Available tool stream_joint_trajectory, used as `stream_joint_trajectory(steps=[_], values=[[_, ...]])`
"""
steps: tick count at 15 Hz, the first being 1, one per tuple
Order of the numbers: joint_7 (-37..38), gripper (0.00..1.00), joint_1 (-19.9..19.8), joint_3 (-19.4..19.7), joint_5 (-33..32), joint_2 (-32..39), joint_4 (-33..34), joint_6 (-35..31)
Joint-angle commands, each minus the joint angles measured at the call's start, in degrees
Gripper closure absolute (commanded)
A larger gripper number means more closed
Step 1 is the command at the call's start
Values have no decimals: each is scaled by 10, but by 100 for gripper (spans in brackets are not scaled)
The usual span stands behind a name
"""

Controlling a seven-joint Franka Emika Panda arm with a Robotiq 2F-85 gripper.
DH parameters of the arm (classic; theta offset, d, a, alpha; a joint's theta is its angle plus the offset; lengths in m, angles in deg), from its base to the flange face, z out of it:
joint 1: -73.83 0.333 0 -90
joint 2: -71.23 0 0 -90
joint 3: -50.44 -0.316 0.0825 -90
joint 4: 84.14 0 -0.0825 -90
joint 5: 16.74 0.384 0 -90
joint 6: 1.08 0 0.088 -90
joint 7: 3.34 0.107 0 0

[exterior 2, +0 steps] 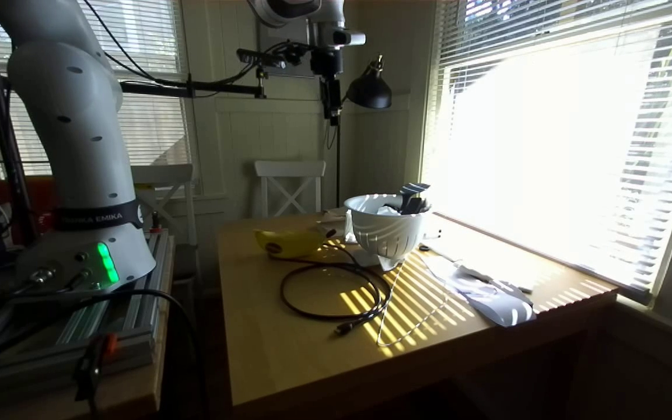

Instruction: Remove the black remote control from the white colander.

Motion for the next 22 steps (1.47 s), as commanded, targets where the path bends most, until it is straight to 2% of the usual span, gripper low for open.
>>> stream_joint_trajectory(steps=[1, 4, 9, 13, 14, 17, 18, 20, 22], values=[[26, 0, -7, 17, 22, 123, 84, -32], [54, 0, -9, 28, 21, 225, 170, -12], [88, 0, -1, 34, 18, 352, 291, 12], [117, 0, 1, 43, 9, 424, 369, 81], [95, 0, 2, 41, 12, 384, 311, 38], [94, 0, 2, 42, 12, 397, 321, 41], [98, 0, 14, 49, -16, 382, 297, 6], [106, 0, 35, 67, -81, 398, 310, -17], [116, 0, 53, 85, -149, 421, 342, 6]])
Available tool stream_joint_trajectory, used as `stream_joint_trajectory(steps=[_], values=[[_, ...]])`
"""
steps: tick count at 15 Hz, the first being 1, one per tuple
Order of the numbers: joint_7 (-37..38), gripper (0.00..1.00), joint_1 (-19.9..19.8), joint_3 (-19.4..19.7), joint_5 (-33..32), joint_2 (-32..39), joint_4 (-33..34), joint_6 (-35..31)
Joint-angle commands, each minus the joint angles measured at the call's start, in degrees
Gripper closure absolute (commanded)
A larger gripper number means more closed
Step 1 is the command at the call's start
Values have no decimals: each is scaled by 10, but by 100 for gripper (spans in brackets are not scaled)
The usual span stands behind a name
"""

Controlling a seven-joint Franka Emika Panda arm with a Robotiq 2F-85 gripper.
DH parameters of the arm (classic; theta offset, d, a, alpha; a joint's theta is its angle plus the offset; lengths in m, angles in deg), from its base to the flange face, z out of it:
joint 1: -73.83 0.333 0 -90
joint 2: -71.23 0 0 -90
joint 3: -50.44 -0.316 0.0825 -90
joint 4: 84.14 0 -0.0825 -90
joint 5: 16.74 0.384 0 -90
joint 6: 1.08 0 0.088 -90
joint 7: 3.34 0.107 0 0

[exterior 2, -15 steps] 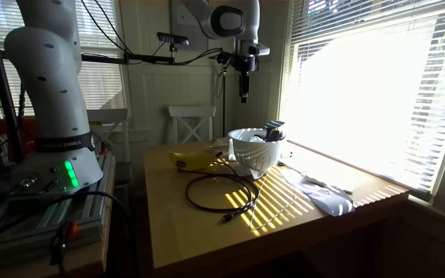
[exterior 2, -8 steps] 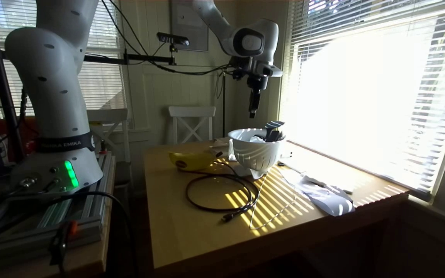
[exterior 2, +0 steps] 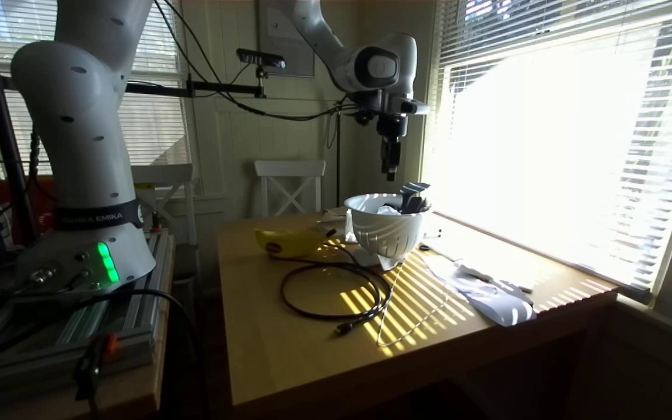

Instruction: Remove the black remote control from the white colander.

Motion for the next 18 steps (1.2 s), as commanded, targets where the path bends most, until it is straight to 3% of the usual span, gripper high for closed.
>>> stream_joint_trajectory(steps=[1, 5, 6, 12, 18], values=[[21, 0, 41, 37, -112, 28, 32, 8], [57, 0, 78, 75, -235, 85, 98, 7], [30, 0, 55, 52, -187, 43, 46, 3], [34, 0, 58, 54, -193, 50, 52, 3], [-25, 0, 65, 46, -213, 143, 151, 13]])
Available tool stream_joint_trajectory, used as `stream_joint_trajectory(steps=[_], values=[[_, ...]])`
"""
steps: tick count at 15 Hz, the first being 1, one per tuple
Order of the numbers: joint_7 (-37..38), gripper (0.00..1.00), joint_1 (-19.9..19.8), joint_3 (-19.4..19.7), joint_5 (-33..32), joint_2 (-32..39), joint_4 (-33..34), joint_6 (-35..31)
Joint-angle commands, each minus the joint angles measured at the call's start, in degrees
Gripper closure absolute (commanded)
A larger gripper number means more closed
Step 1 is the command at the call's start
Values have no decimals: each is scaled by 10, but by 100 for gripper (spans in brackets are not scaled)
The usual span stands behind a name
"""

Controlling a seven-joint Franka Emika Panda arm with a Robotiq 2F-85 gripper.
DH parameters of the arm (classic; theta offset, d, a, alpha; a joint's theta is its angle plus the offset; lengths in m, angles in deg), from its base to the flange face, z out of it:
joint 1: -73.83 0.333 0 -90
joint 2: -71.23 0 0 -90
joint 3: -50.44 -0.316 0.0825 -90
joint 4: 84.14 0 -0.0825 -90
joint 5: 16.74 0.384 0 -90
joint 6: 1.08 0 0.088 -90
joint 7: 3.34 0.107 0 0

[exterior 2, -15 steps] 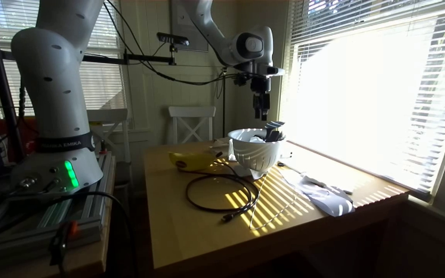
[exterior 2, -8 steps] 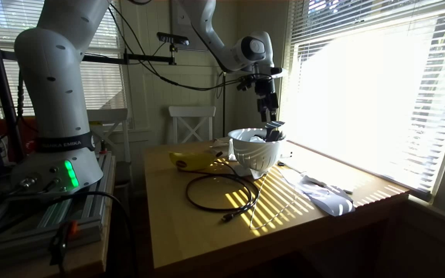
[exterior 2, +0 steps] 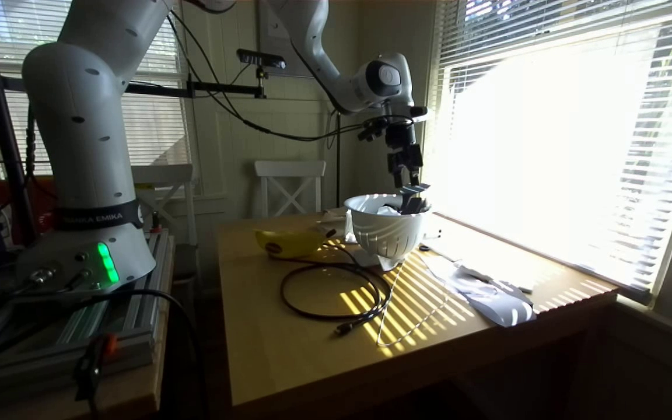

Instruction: Remove the black remote control from the white colander.

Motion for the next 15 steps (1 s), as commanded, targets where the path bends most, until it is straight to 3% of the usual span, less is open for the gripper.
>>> stream_joint_trajectory(steps=[1, 9, 15], values=[[-24, 0, 9, -2, -16, 85, 96, 17], [-24, 0, 50, 15, -28, 207, 262, 41], [-32, 0, 53, 9, -17, 213, 272, 86]])
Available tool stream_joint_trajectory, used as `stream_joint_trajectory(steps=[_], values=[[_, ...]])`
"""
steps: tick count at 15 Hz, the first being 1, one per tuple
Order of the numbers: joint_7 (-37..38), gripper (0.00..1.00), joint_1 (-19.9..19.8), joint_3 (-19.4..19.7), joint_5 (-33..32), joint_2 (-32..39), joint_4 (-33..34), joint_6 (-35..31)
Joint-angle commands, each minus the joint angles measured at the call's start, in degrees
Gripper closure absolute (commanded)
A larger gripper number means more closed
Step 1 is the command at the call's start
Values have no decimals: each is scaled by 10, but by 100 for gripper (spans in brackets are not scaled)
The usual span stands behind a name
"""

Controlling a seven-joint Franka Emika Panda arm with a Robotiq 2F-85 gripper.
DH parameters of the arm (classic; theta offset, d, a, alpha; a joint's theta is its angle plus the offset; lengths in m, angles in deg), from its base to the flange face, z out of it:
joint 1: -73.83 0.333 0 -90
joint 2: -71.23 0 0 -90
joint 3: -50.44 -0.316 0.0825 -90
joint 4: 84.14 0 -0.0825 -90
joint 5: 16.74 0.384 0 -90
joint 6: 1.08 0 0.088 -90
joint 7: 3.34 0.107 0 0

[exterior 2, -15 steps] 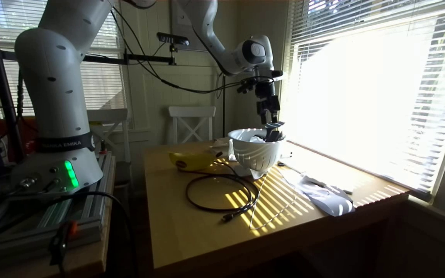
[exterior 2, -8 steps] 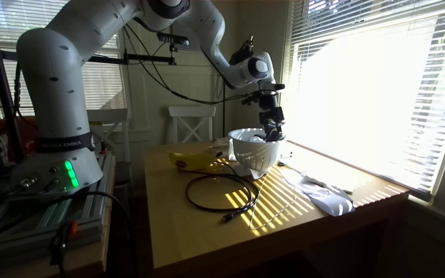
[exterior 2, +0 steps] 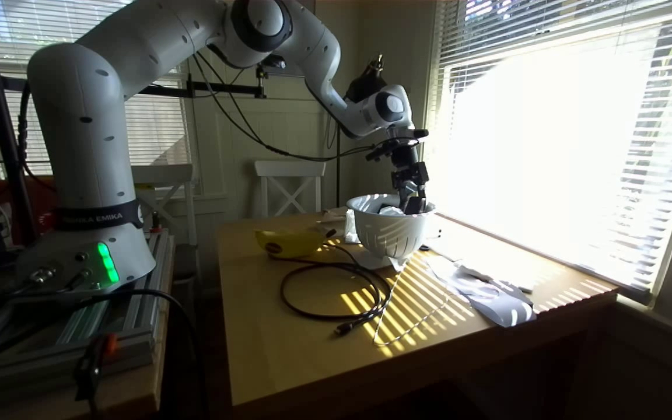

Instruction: Remove the black remote control from the white colander.

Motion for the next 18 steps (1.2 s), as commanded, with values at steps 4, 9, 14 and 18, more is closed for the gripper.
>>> stream_joint_trajectory(steps=[4, 9, 14, 18], values=[[-94, 0, -15, -21, -2, 9, 9, 8], [-226, 0, -63, -62, 21, 7, -3, -54], [-255, 0, -93, -96, 73, 4, -4, -61], [-236, 0, -69, -82, 62, -10, -11, 3]])
